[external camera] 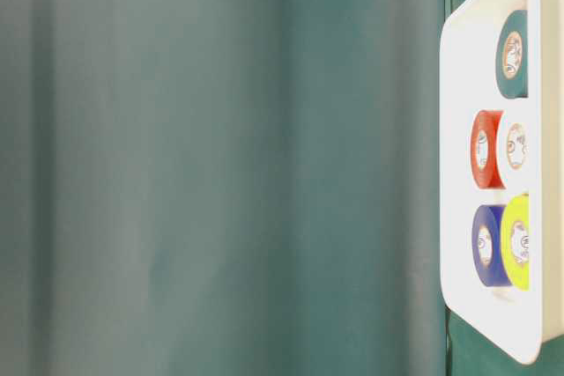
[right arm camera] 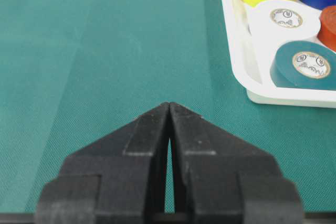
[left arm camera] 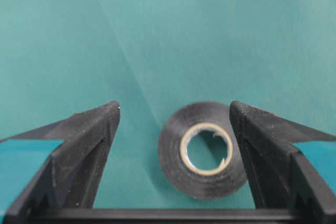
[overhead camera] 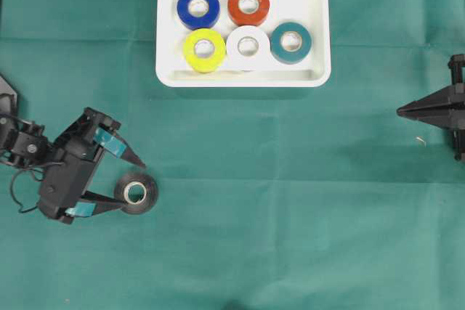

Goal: Put the tape into the white case with the left arm.
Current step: 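Move the left gripper down to the black roll and grasp it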

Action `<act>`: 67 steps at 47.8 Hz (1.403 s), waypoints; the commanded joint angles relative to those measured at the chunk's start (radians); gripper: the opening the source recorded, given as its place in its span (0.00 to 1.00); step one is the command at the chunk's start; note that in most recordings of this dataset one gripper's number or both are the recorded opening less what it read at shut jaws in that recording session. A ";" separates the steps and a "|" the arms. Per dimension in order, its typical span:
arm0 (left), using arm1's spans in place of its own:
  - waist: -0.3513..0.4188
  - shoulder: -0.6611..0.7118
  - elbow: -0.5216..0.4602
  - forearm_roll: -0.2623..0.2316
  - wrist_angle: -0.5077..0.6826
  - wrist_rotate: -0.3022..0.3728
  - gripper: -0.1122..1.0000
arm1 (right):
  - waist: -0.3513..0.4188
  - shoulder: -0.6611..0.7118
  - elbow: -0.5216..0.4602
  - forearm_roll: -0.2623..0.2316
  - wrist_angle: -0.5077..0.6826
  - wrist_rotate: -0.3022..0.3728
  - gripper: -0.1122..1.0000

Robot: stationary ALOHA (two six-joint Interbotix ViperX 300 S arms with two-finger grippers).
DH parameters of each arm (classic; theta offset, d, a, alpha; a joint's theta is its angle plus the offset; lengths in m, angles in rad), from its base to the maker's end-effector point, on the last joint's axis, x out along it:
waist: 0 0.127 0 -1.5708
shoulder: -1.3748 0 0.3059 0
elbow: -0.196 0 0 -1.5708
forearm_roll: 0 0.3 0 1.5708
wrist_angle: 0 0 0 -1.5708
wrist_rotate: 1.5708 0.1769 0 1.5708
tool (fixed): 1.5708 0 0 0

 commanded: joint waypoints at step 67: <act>0.091 0.293 -0.109 -0.002 0.150 -0.002 0.76 | -0.002 0.008 -0.011 -0.002 -0.005 0.000 0.02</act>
